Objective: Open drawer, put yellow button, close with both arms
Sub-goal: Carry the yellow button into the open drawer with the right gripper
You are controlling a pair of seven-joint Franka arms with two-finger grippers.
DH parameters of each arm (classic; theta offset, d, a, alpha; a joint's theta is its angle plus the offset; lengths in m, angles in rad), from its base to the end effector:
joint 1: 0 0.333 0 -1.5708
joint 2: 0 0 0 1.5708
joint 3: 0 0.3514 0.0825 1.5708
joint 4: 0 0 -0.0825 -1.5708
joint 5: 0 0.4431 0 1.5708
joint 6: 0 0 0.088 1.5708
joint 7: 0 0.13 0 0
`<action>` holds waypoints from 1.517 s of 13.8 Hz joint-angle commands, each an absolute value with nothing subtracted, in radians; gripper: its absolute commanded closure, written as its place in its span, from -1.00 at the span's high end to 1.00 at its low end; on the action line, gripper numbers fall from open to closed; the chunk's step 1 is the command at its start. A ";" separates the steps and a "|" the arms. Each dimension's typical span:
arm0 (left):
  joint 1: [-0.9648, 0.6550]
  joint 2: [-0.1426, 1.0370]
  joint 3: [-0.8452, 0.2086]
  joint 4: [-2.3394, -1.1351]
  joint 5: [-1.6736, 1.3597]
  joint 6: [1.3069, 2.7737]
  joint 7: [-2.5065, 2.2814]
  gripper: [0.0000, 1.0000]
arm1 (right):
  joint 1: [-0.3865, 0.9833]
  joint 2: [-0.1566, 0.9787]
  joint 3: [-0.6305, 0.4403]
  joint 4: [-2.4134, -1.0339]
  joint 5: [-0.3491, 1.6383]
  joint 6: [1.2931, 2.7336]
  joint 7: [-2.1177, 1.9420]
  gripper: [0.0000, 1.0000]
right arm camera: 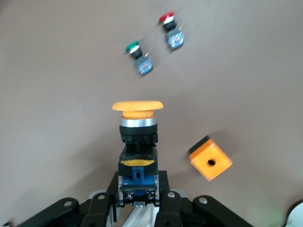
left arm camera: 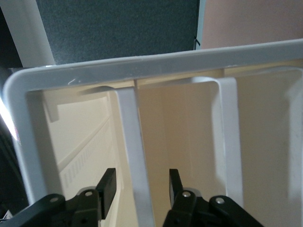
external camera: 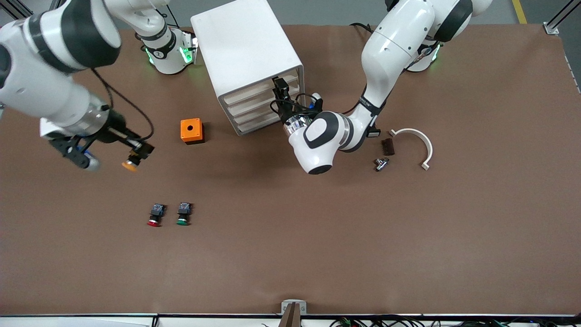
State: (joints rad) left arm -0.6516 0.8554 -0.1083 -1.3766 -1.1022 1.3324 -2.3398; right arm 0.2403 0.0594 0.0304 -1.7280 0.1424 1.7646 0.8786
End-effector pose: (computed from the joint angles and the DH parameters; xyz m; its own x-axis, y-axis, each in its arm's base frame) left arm 0.4487 -0.5836 0.2214 -0.3523 0.9330 -0.0734 0.1489 -0.0216 -0.9886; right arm 0.6116 0.1856 0.5334 0.8003 -0.5867 -0.1239 -0.5968 -0.7993 -0.0706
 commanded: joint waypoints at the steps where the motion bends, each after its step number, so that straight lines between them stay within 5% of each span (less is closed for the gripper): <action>1: -0.676 0.856 -0.104 -1.373 -1.074 1.324 -2.358 -0.25 | 0.343 0.029 0.021 -1.753 0.153 1.770 1.044 -1.00; 6: -0.686 0.854 -0.104 -1.371 -1.049 1.325 -2.350 -0.96 | 0.431 0.031 0.021 -1.732 0.153 1.775 1.198 -1.00; 21: -0.489 0.893 -0.101 -1.368 -1.063 1.330 -2.327 -0.90 | 0.609 0.037 0.020 -1.741 0.130 1.848 1.465 -1.00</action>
